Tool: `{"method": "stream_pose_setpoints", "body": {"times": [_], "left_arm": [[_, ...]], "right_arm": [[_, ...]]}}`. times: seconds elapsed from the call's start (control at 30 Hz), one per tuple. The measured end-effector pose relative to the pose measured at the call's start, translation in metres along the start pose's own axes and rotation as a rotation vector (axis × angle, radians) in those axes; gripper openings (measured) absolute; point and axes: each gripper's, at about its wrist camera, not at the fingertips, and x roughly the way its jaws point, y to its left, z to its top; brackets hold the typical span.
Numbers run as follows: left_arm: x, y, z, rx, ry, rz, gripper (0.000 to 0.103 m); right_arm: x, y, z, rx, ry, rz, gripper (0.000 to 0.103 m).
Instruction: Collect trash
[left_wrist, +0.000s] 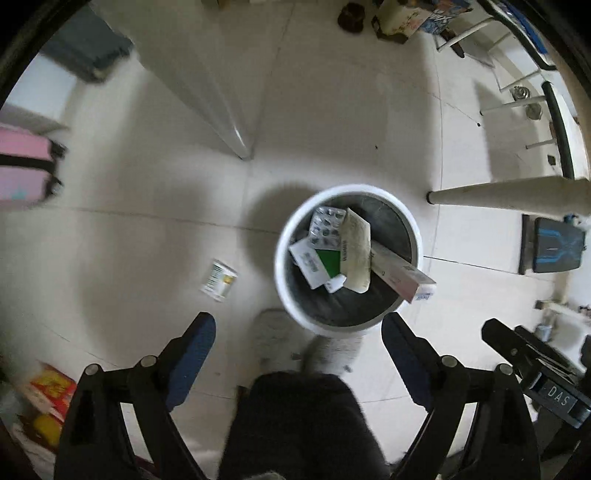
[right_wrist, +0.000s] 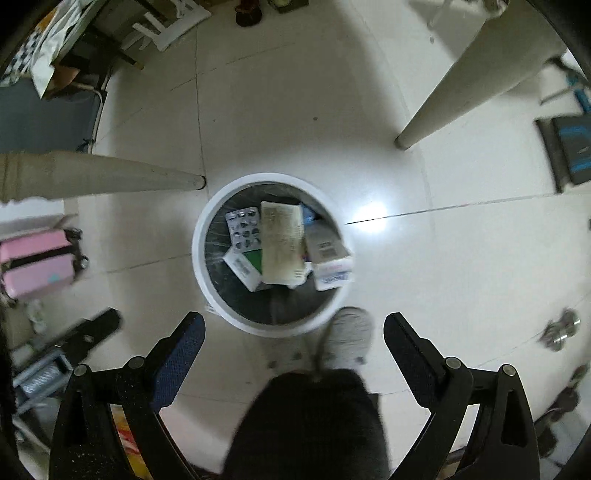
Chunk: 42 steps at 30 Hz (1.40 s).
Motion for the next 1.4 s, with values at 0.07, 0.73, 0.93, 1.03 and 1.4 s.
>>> {"method": "stream_pose_setpoints", "body": {"times": [0.07,0.73,0.93,1.03,1.4], "left_arm": [[-0.032,-0.006,-0.012,0.022,-0.028,0.017,0.092],[-0.299,-0.050,-0.127,0.166,-0.176,-0.107,0.092],[-0.360,-0.051,-0.153,0.177,-0.226,-0.181,0.092],[-0.382,-0.052,-0.163,0.184,-0.259,-0.202,0.092],[-0.443,-0.051,-0.193,0.209,-0.330,-0.262,0.092]], "right_arm": [[-0.025,0.005,-0.010,-0.019,-0.017,-0.013,0.099],[-0.352,-0.004,-0.148,-0.113,-0.157,0.148,0.099],[-0.432,0.000,-0.183,-0.149,-0.192,0.208,0.099],[-0.463,0.002,-0.197,-0.161,-0.210,0.247,0.099],[-0.524,0.010,-0.234,-0.187,-0.264,0.340,0.099]]}}
